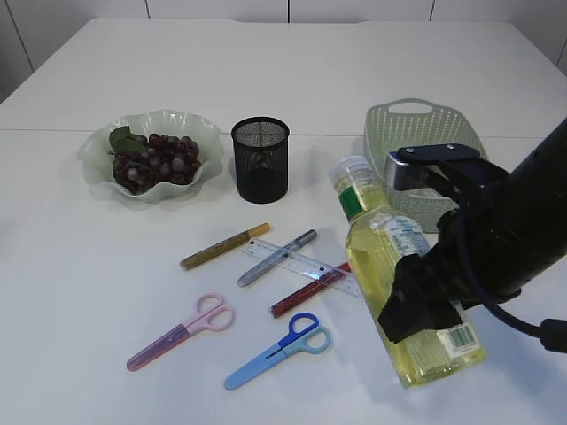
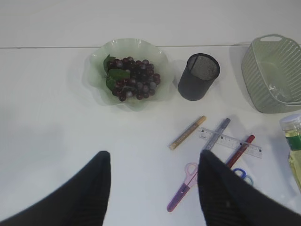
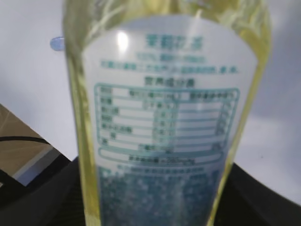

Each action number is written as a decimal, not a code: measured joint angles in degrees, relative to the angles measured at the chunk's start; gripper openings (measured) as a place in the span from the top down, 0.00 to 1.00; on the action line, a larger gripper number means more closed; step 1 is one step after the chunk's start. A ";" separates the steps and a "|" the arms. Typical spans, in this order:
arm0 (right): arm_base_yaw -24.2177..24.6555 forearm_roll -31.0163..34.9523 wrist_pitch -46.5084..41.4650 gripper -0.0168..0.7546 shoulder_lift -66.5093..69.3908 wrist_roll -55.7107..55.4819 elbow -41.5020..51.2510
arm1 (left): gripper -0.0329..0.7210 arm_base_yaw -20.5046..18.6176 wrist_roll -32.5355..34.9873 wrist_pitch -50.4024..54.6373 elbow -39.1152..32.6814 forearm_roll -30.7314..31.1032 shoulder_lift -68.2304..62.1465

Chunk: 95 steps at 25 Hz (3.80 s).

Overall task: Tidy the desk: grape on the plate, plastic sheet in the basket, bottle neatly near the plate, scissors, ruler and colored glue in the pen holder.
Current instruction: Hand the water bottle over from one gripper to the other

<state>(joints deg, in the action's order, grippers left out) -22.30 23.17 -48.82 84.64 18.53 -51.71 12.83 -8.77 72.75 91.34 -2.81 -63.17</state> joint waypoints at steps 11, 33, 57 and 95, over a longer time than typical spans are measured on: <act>0.00 27.78 0.56 0.31 0.00 37.17 0.00 | 0.41 0.00 0.00 0.00 0.00 -0.19 0.00; 0.00 61.51 -16.28 0.31 0.00 73.33 0.00 | 0.49 0.00 17.09 -24.84 -29.54 -8.86 5.52; 0.00 65.23 -16.28 0.31 0.00 76.91 0.00 | 0.49 -22.65 93.60 -7.59 -43.02 -83.80 -21.18; 0.00 68.93 -16.28 0.31 0.00 80.27 0.00 | 0.57 -8.14 85.13 -4.56 -45.29 -88.10 -1.85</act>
<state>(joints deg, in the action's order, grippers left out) -22.30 92.11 -65.09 84.64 98.80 -51.71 4.69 76.36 68.19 46.05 -90.91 -65.01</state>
